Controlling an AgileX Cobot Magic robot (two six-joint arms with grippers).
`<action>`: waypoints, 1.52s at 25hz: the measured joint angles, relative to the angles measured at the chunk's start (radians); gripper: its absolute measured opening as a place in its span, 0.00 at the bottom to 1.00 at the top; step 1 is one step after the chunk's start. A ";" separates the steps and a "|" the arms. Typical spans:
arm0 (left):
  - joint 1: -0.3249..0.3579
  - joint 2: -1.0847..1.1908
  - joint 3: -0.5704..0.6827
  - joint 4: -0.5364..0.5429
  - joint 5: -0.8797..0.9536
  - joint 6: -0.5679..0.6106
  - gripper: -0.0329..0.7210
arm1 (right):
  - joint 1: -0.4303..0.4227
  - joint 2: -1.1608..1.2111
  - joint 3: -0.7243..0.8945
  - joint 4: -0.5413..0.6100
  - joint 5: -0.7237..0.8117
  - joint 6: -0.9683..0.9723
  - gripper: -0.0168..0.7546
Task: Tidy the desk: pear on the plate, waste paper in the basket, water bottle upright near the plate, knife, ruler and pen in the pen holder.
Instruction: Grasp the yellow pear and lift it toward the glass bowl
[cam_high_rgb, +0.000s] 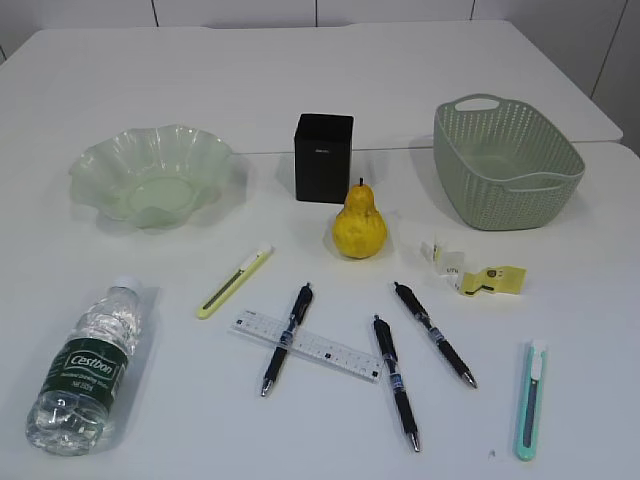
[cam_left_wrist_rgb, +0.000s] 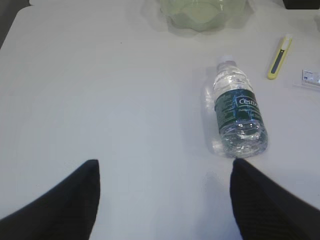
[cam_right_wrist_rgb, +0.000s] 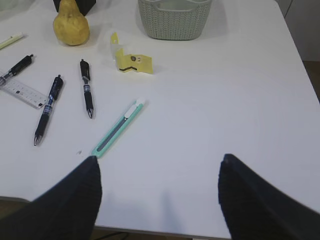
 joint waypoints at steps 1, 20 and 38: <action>0.000 0.000 0.000 0.000 0.000 0.000 0.80 | 0.000 0.000 0.000 0.000 0.000 0.000 0.75; 0.000 0.000 0.000 0.000 0.000 0.000 0.80 | 0.000 0.000 0.000 0.000 0.000 0.000 0.75; 0.000 0.000 0.000 0.000 0.000 0.000 0.80 | 0.000 0.000 0.000 0.000 0.000 0.000 0.75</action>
